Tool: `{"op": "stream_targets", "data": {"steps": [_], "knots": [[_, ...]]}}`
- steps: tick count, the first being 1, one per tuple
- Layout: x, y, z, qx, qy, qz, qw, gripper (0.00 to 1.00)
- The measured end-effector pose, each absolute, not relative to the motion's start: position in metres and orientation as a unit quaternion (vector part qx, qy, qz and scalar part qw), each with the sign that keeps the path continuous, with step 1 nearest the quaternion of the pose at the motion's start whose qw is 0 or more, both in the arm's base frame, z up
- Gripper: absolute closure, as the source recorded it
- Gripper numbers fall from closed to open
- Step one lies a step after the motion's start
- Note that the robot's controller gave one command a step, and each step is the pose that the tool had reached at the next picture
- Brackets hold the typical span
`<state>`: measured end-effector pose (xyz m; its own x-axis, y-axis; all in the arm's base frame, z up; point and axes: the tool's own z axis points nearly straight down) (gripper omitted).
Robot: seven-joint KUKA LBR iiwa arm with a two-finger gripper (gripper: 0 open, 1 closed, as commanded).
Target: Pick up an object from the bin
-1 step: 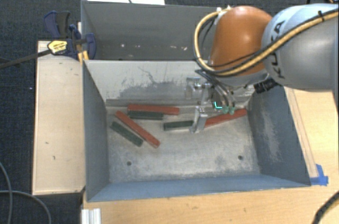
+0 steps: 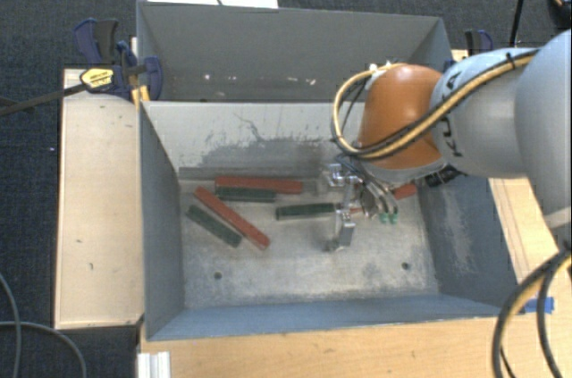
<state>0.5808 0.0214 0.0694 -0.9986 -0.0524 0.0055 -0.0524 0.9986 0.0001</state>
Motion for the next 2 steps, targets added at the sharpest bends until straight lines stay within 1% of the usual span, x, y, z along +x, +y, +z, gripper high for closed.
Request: {"op": "stream_targets", "data": {"steps": [1,2], "knots": [[0.583,0.023,0.074,0.026,-1.000,-0.001,-0.001,1.00],[0.590,0.028,0.219,-0.004,-1.000,-0.001,-0.006,1.00]]}}
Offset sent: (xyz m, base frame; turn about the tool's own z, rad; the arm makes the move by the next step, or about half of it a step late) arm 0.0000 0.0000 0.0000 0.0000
